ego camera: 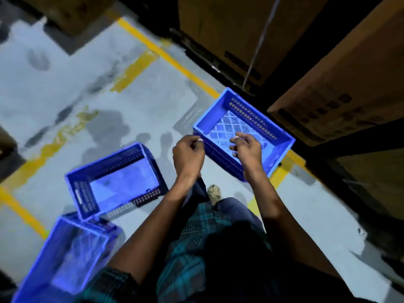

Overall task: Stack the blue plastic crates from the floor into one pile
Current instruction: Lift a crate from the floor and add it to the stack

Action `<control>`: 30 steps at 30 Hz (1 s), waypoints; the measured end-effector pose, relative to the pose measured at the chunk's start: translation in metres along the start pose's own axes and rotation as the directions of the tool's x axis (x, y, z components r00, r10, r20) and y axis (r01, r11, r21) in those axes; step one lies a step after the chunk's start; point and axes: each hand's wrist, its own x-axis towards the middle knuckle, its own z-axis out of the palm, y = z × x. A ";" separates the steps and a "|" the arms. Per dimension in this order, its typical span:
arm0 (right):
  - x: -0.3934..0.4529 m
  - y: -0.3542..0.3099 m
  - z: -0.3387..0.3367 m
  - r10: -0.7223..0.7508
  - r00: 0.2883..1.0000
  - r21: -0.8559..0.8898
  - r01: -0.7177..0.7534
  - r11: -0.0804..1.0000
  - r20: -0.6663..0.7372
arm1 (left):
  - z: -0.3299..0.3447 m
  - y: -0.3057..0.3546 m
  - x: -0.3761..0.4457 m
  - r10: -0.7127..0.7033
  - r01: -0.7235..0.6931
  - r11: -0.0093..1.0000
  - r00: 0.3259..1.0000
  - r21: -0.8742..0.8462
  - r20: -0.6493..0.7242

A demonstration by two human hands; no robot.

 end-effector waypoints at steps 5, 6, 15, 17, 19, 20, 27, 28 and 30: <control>-0.008 0.008 0.062 0.025 0.990 -0.147 -0.004 0.989 0.141 | -0.059 -0.057 0.009 -0.163 0.153 0.986 0.970 -0.071 -0.181; -0.010 0.012 0.074 0.023 0.986 -0.174 0.006 0.985 0.164 | -0.069 -0.068 0.011 -0.190 0.178 0.981 0.959 -0.076 -0.211; -0.002 0.110 0.226 0.147 0.891 -0.519 0.110 0.848 0.429 | -0.157 -0.231 0.053 -0.504 0.455 0.864 0.796 -0.216 -0.336; 0.012 0.143 0.262 0.204 0.883 -0.566 0.081 0.820 0.423 | -0.165 -0.269 0.068 -0.533 0.504 0.846 0.776 -0.177 -0.337; 0.026 0.177 0.290 0.257 0.889 -0.608 0.029 0.794 0.378 | -0.165 -0.304 0.088 -0.563 0.548 0.824 0.768 -0.143 -0.305; 0.034 0.194 0.301 0.283 0.892 -0.618 -0.004 0.786 0.354 | -0.162 -0.322 0.099 -0.574 0.564 0.816 0.764 -0.125 -0.294; 0.111 0.307 0.350 0.380 0.863 -0.712 -0.034 0.701 0.333 | -0.107 -0.426 0.167 -0.605 0.618 0.786 0.762 -0.019 -0.231; 0.124 0.321 0.356 0.397 0.852 -0.725 -0.030 0.688 0.341 | -0.097 -0.442 0.177 -0.608 0.623 0.782 0.764 0.002 -0.216; 0.151 0.351 0.363 0.411 0.844 -0.764 -0.002 0.645 0.345 | -0.072 -0.475 0.194 -0.596 0.611 0.791 0.782 0.037 -0.182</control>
